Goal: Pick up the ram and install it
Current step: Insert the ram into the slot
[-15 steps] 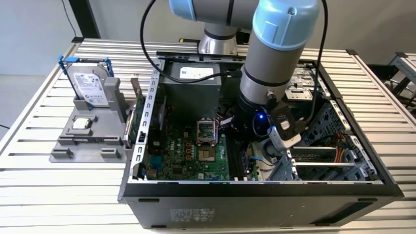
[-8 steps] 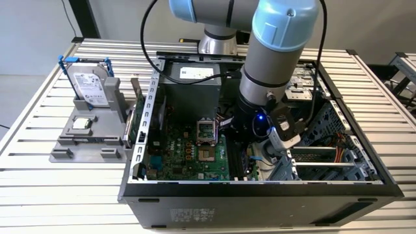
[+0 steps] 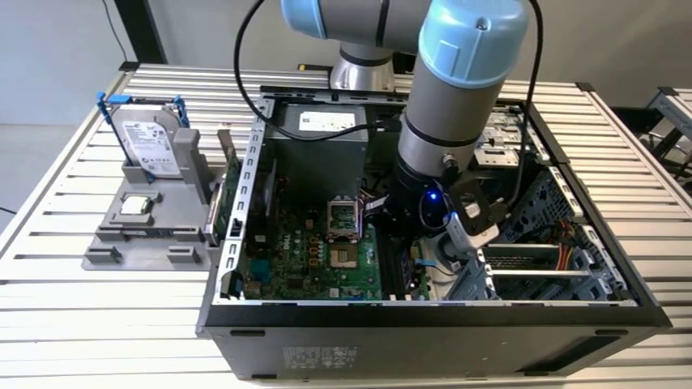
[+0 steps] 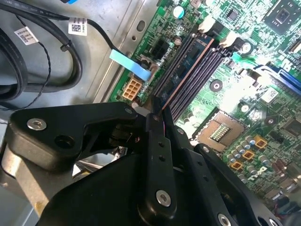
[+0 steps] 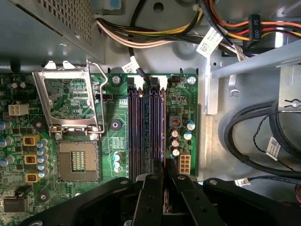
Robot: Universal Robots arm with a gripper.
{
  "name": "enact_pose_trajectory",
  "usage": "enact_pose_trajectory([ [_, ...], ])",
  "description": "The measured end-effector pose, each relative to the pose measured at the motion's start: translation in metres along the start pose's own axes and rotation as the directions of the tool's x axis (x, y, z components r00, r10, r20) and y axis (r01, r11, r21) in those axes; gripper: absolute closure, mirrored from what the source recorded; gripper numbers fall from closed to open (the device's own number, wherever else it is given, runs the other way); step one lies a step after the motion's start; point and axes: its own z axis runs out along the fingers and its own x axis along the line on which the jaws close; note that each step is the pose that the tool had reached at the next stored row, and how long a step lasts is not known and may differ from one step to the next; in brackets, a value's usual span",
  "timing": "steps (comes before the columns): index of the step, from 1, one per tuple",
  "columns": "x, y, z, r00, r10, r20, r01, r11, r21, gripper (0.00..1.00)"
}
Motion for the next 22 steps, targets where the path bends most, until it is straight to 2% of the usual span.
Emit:
enact_pose_trajectory([
  [6,0.0002,-0.0001,0.0083,1.0000,0.000,-0.0002,0.000,1.0000,0.0013,1.00],
  [13,0.0003,-0.0001,0.0094,1.0000,0.000,-0.0003,0.000,1.0000,0.0010,1.00],
  [14,0.0003,0.0000,0.0103,1.0000,0.000,0.0001,0.000,1.0000,-0.0008,1.00],
  [15,0.0003,0.0000,0.0102,1.0000,0.000,0.0000,0.000,1.0000,-0.0003,0.00],
  [19,0.0001,-0.0001,0.0088,1.0000,0.000,-0.0018,0.000,1.0000,0.0021,0.00],
  [22,-0.0001,-0.0002,-0.0047,1.0000,0.003,-0.0022,-0.003,1.0000,0.0017,0.00],
])
